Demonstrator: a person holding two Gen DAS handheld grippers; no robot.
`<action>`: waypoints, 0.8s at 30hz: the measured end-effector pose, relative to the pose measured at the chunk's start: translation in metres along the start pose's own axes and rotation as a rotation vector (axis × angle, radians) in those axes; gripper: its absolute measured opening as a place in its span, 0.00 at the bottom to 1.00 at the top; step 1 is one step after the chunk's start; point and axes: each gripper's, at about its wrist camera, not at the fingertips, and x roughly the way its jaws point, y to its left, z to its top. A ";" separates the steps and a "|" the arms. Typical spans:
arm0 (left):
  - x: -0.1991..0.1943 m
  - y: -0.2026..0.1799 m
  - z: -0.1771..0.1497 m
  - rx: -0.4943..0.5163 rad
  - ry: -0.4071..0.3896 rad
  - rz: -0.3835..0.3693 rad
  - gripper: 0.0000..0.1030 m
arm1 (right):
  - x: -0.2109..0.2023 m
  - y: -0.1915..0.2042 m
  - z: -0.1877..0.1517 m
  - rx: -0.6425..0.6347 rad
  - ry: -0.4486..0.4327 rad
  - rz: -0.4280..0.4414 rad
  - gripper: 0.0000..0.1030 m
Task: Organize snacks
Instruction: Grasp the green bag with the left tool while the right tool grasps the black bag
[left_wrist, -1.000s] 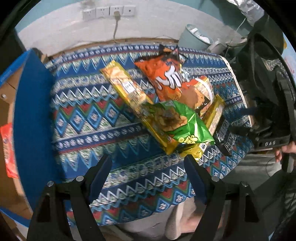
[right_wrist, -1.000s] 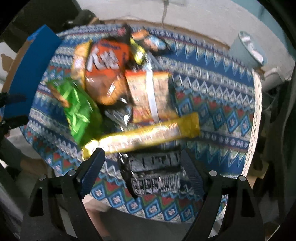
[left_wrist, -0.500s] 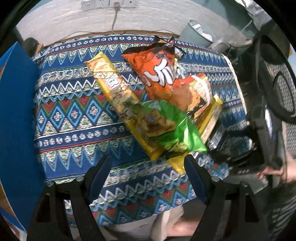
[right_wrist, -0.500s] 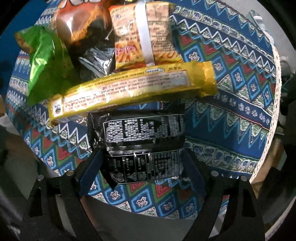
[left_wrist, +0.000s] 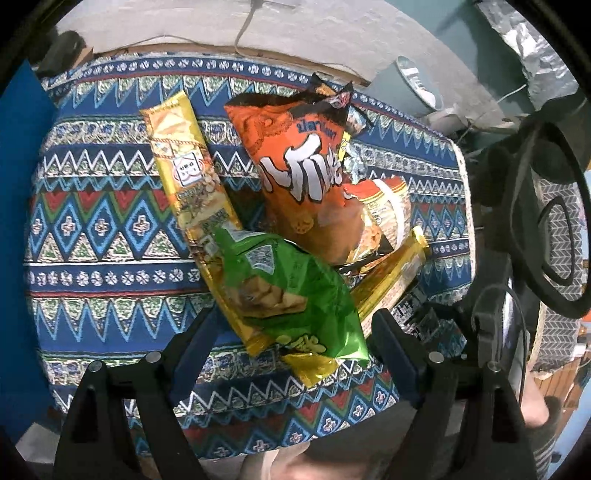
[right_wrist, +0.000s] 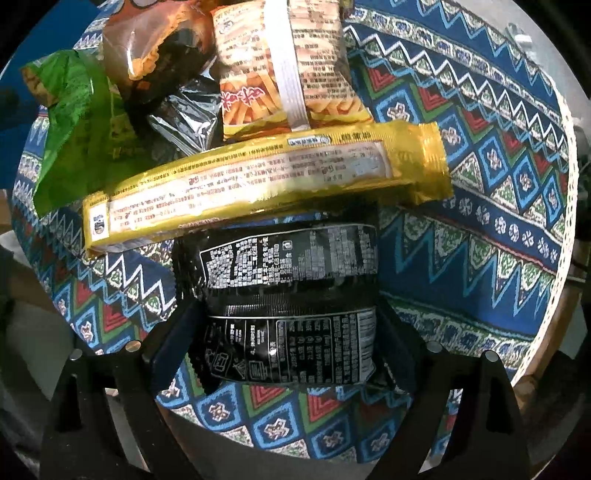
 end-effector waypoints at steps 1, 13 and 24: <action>0.003 -0.001 0.000 -0.001 0.004 0.004 0.83 | 0.001 0.001 -0.001 -0.010 -0.011 -0.010 0.87; 0.039 -0.005 0.013 0.019 0.024 0.044 0.83 | -0.008 0.010 -0.027 0.011 -0.101 0.030 0.62; 0.018 -0.003 0.008 0.096 -0.018 0.030 0.54 | -0.021 -0.009 -0.035 0.047 -0.113 0.035 0.53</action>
